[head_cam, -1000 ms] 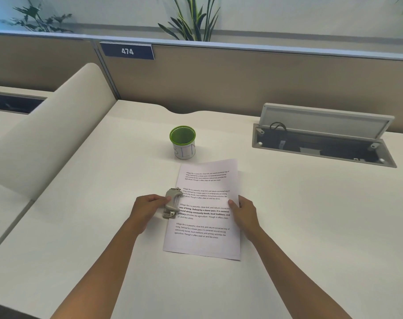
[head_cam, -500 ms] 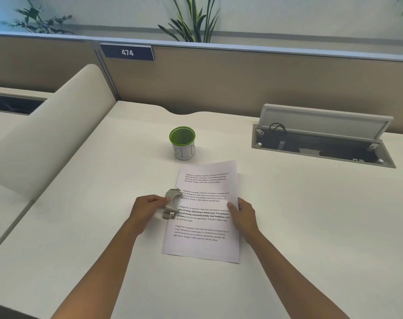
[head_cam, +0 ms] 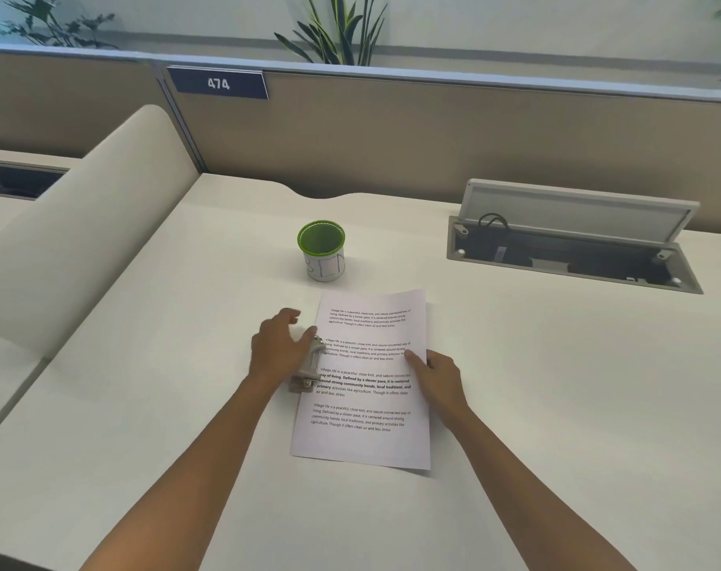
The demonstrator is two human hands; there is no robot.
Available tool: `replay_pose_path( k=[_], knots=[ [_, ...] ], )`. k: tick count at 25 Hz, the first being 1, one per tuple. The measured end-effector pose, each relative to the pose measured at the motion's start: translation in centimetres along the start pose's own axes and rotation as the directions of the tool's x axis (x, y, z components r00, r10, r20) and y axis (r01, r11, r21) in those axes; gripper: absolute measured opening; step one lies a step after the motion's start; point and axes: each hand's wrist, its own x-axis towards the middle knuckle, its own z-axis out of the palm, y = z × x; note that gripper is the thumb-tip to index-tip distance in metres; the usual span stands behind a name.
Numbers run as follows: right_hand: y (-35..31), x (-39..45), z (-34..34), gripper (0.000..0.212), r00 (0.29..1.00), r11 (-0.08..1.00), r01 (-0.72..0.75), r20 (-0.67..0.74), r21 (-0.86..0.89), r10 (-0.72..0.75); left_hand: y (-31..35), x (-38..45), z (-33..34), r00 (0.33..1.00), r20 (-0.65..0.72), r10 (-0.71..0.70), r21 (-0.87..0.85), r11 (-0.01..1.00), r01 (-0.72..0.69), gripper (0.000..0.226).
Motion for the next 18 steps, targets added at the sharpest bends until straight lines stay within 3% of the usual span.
replay_pose_path(
  k=[3, 9, 14, 18],
  knots=[
    [0.1, 0.2, -0.1, 0.039, 0.999, 1.000, -0.025, 0.026, 0.010, 0.025, 1.4, -0.1, 2.8, 0.980, 0.031, 0.196, 0.162, 0.967, -0.199, 0.056],
    [0.3, 0.6, -0.2, 0.033, 0.998, 0.998, -0.041, 0.043, 0.049, 0.039, 0.4, -0.3, 4.9, 0.949, 0.039, 0.314, 0.481, 0.826, -0.293, 0.056],
    [0.3, 1.1, 0.0, 0.037, 0.998, 0.996, -0.061, 0.037, 0.062, 0.059, 0.1, -0.3, 4.9, 0.931, 0.062, 0.359, 0.514, 0.789, -0.338, 0.059],
    [0.6, 1.1, 0.2, 0.043, 0.998, 0.995, -0.062, 0.032, 0.072, 0.060, -0.4, 0.1, 4.8, 0.931, 0.090, 0.354, 0.408, 0.839, -0.359, 0.061]
  ],
)
